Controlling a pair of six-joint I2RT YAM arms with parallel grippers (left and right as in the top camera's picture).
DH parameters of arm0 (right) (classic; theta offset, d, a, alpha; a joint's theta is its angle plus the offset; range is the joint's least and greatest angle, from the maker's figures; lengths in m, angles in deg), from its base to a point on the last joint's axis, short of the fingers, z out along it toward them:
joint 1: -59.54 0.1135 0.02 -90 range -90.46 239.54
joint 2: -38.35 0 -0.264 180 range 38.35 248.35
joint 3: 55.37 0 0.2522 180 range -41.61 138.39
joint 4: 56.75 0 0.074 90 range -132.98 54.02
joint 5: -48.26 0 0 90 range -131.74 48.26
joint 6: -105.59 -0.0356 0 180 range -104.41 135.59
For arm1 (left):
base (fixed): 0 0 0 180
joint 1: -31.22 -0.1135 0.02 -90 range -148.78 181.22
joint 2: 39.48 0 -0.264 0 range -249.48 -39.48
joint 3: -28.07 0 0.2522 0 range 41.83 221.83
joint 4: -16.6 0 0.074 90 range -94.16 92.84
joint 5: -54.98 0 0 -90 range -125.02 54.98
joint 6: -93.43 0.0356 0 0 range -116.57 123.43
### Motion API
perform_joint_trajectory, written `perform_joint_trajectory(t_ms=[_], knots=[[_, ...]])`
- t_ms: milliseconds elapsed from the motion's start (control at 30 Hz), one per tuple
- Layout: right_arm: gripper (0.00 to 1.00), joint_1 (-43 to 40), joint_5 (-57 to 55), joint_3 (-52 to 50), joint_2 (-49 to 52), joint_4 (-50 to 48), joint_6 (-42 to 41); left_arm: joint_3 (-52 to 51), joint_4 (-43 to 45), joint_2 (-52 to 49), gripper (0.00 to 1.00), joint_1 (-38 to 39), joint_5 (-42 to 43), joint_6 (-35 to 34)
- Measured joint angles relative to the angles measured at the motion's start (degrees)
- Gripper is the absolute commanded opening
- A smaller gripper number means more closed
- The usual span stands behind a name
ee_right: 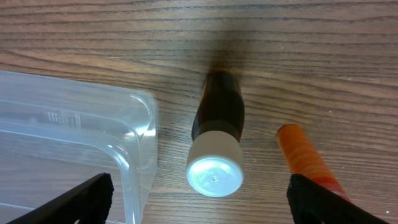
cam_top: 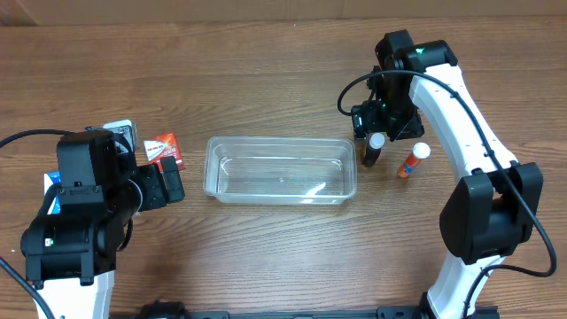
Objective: Pack container
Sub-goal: 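Move the right gripper over the dark brown bottle and lower, then close the right gripper on the brown bottle's cap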
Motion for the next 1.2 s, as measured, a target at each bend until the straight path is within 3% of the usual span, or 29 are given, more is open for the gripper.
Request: perform_joint_trajectory(t_ms=[667,1200], knots=[[0.84,0.0,-0.3,-5.1,0.3,-5.1,-1.6,0.1,-0.4,0.0,1.0,0.0,0.0,0.0],[0.52,0.0,-0.3,-5.2,0.5,-5.3,-3.0,0.1,-1.0,0.0,1.0,0.0,0.0,0.0]])
